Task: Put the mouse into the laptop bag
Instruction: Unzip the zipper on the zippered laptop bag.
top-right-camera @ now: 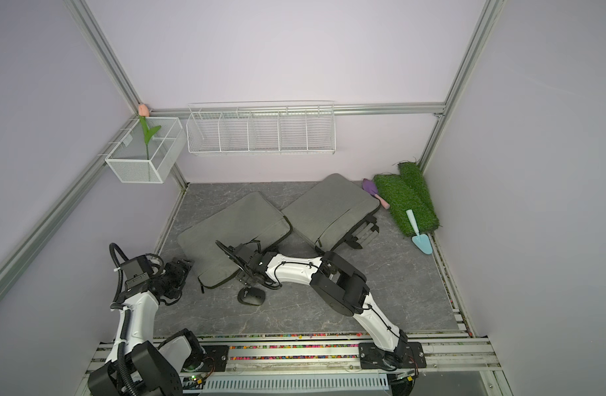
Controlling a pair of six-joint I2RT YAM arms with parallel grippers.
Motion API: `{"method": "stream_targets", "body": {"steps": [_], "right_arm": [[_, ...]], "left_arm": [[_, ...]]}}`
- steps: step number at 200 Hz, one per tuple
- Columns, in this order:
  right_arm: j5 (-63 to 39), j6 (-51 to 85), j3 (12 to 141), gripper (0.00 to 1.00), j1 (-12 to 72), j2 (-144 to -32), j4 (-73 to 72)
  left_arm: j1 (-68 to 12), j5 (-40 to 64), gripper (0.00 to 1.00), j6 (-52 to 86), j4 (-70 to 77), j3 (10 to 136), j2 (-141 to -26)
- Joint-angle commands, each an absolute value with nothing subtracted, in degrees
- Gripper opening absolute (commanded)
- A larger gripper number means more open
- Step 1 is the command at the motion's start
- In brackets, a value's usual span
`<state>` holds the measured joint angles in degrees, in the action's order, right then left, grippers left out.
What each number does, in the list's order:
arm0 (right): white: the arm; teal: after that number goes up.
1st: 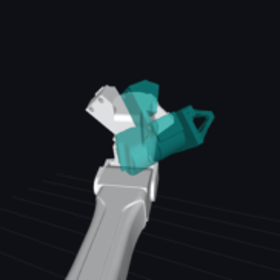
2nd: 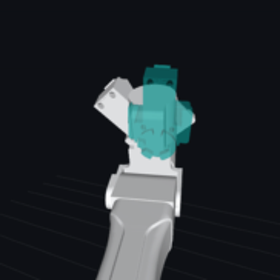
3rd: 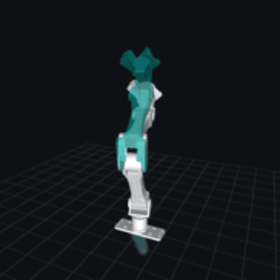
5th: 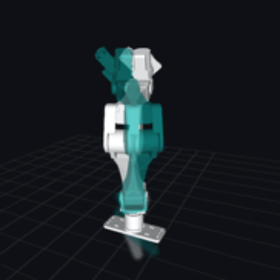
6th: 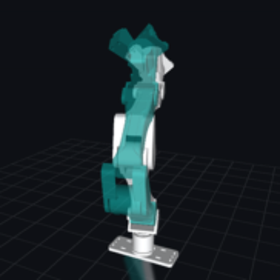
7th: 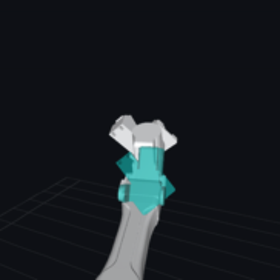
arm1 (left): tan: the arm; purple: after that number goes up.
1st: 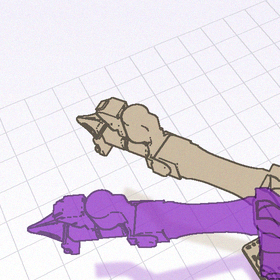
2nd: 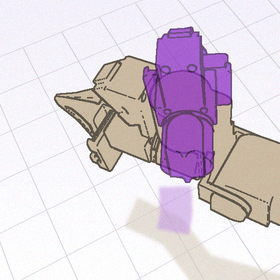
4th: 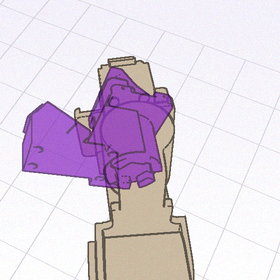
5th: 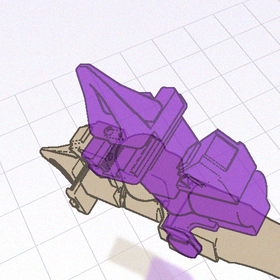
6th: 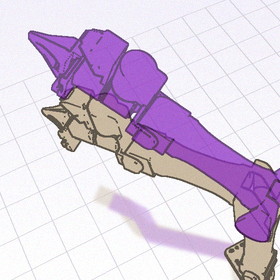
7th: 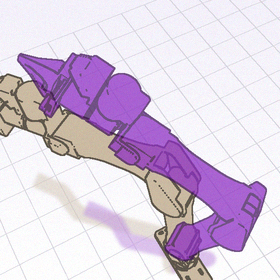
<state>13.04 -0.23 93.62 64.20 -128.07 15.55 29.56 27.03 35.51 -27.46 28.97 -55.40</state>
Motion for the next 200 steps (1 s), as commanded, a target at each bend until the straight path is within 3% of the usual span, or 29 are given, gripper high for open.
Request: {"method": "stream_targets", "body": {"steps": [1,44,80,95,125,140,200], "right_arm": [[4.97,0.19,94.11,0.77,64.71,-128.31,19.12],[0.31,4.66,88.95,0.77,66.23,-124.27,15.16],[3.24,6.96,92.13,0.74,66.11,-127.79,18.22],[4.28,7.63,93.79,0.64,65.49,-129.13,19.5],[2.31,10.32,88.74,0.19,61.86,-125.96,14.45],[1.88,10.79,84.93,0.07,60.38,-122.05,11.6],[-6.45,12.03,79.16,0.07,55.11,-108.74,6.12]], "left_arm": [[29.4,27.72,0.82,35.06,-27.1,28.67,-54.84],[29.44,27.95,0.82,35.16,-27.65,28.6,-53.91],[29.44,28.25,0.82,35.51,-27.77,28.59,-53.31],[29.44,28.63,0.82,35.51,-27.94,28.48,-53.26],[29.44,29.7,0.83,35.14,-27.95,28.08,-52.8],[29.39,30.42,0.84,34.98,-27.4,27.54,-52.72],[29.44,37.33,0.88,37.29,-16.57,21.01,-54.49]]}}
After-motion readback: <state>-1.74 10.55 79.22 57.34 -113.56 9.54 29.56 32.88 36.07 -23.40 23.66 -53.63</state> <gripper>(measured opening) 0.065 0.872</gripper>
